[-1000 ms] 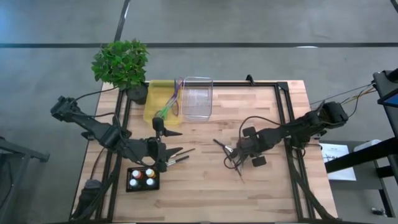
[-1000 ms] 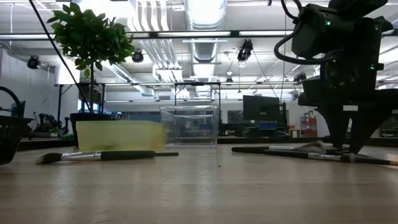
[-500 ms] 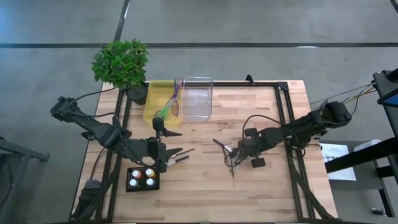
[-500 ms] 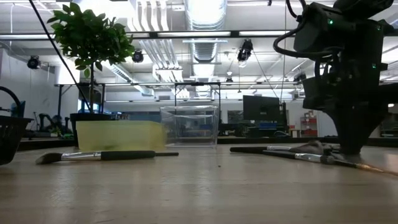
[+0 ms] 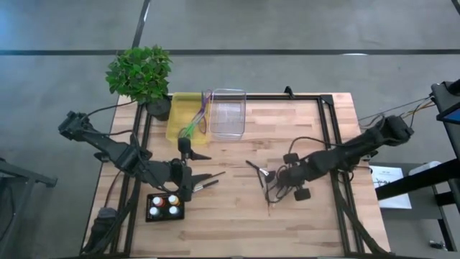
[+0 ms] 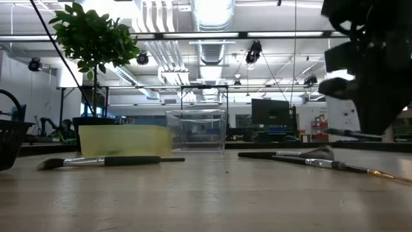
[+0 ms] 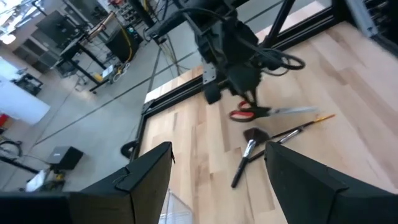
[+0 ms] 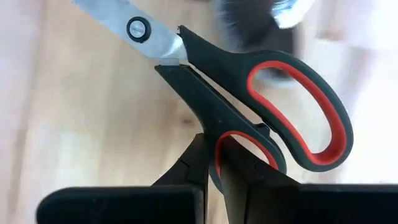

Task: Pick & Place Paint Supplies
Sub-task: Put the black scissors into the transparent yellow bin

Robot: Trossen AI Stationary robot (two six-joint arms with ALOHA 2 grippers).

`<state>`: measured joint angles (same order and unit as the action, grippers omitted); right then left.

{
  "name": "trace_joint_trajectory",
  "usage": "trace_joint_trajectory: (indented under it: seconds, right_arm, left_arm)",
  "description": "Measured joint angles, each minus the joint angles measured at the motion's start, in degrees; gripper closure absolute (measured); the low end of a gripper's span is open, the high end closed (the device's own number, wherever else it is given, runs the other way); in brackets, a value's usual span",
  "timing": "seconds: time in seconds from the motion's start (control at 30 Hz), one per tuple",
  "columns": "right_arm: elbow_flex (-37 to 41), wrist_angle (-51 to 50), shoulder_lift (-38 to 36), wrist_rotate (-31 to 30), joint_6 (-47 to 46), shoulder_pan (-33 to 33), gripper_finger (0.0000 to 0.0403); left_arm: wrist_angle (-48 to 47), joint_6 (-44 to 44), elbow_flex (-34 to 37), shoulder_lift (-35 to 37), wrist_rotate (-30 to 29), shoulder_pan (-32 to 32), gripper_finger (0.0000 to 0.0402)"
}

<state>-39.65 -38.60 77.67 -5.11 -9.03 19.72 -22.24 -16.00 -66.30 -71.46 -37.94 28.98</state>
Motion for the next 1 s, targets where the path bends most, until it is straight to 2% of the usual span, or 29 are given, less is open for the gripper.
trace_joint_trajectory:
  seconds: [0.17, 0.27, 0.5, 0.63, 0.83, 1.0]
  right_arm:
    - [-1.79, -1.59, -3.17, -9.85, -3.71, 6.88, 0.039]
    - [-3.8, -1.82, -3.24, -19.81, -4.1, 11.46, 0.039]
    - [-10.99, -1.77, 1.75, -44.57, 0.4, 18.91, 0.039]
    - [-15.24, -1.59, 6.48, -54.17, 4.78, 19.18, 0.039]
    - [-19.53, -1.21, 12.79, -65.88, 8.82, 18.65, 0.039]
    - [-21.29, -1.41, 15.76, -74.96, 9.22, 18.43, 0.039]
  left_arm:
    - [1.3, 2.72, 0.0, -0.05, 3.94, -0.05, 0.014]
    - [2.04, 5.19, 0.0, -0.69, 6.1, -0.07, 0.014]
    - [1.89, 15.83, 0.0, -4.28, 4.72, -0.48, 0.014]
    - [2.08, 20.56, 0.0, -7.16, 4.47, -1.44, 0.014]
    - [3.91, 22.73, 0.0, -11.06, 0.69, -2.64, 0.014]
    - [6.44, 26.29, 0.0, -14.4, 1.6, -4.36, 0.014]
